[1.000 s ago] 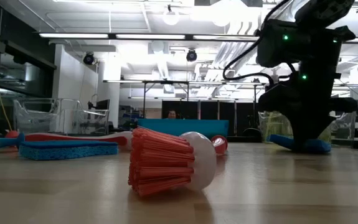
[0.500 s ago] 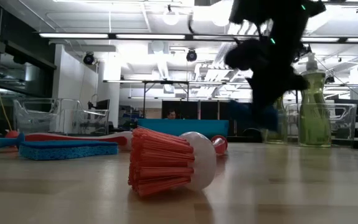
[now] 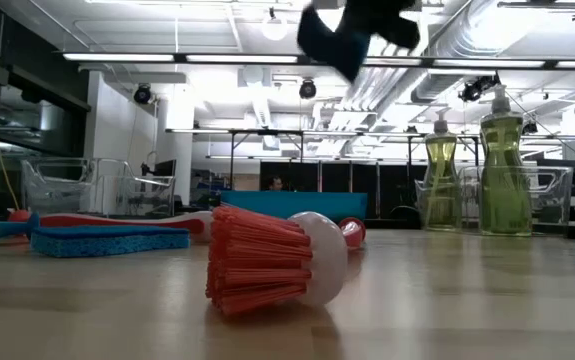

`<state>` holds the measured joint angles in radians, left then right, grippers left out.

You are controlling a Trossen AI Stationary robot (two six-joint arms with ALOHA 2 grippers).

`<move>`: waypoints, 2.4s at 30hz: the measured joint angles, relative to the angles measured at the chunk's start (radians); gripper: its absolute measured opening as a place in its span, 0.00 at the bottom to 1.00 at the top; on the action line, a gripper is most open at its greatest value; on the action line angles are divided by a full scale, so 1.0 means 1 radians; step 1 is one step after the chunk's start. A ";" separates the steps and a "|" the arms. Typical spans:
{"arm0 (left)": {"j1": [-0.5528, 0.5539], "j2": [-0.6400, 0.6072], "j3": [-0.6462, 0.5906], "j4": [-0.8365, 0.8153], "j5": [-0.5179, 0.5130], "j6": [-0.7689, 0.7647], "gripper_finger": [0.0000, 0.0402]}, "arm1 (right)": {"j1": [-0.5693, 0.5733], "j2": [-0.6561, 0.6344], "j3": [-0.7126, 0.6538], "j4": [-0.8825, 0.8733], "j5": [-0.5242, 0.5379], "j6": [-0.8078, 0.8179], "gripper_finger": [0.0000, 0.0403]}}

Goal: Pick & Place Kitchen Sink Supplies
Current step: Put the top right blue sponge into the left transparent bin

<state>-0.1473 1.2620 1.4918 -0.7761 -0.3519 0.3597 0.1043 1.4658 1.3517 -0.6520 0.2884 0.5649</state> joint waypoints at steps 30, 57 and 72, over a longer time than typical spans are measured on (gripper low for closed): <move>0.311 0.223 -0.001 0.817 0.983 -0.074 0.61 | -0.034 -0.258 0.007 0.249 -0.417 -0.417 0.02; 0.311 0.227 -0.001 0.884 1.014 -0.126 0.27 | -0.144 -0.225 0.007 0.342 -0.580 -0.476 0.02; 0.311 0.227 -0.001 0.878 1.018 -0.114 0.03 | -0.143 -0.220 0.007 0.342 -0.561 -0.447 0.11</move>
<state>0.1635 1.4887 1.4906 0.1024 0.6662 0.2459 -0.0391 1.2457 1.3582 -0.3099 -0.2726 0.1176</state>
